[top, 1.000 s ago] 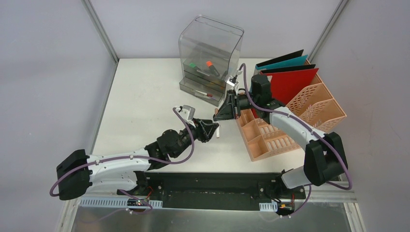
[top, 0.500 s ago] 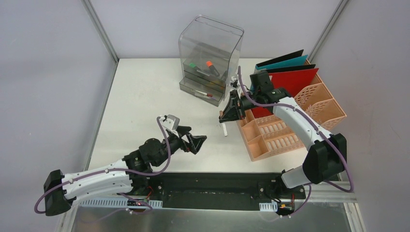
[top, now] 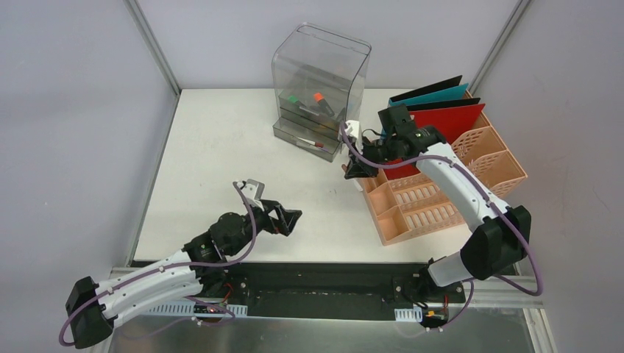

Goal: Organize the desk
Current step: Pick up the stationery from the center of the board, then place the stationery in the drawer.

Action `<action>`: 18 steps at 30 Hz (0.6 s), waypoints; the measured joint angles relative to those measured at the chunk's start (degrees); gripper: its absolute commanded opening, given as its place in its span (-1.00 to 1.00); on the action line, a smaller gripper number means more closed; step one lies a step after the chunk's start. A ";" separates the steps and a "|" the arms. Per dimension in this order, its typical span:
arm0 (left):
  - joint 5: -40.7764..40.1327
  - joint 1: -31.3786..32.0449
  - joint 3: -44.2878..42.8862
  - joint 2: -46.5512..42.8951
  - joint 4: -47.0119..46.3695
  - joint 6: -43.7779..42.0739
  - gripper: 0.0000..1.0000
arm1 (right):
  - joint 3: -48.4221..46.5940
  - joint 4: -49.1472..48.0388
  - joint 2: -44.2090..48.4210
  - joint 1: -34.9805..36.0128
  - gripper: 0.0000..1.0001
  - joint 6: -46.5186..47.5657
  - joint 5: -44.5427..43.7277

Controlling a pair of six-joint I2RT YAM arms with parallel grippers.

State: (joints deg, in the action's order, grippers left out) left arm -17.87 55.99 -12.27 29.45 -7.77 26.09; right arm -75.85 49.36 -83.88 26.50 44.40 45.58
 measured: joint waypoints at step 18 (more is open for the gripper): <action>1.53 -1.36 5.60 -5.77 0.48 4.22 0.85 | -23.69 -4.17 -20.17 13.33 -1.00 2.97 -23.39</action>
State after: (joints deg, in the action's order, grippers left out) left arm -16.34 54.63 -6.68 23.68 -7.29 30.30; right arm -99.55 45.19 -104.05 39.83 47.37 22.20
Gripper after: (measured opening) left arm 0.932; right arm 0.100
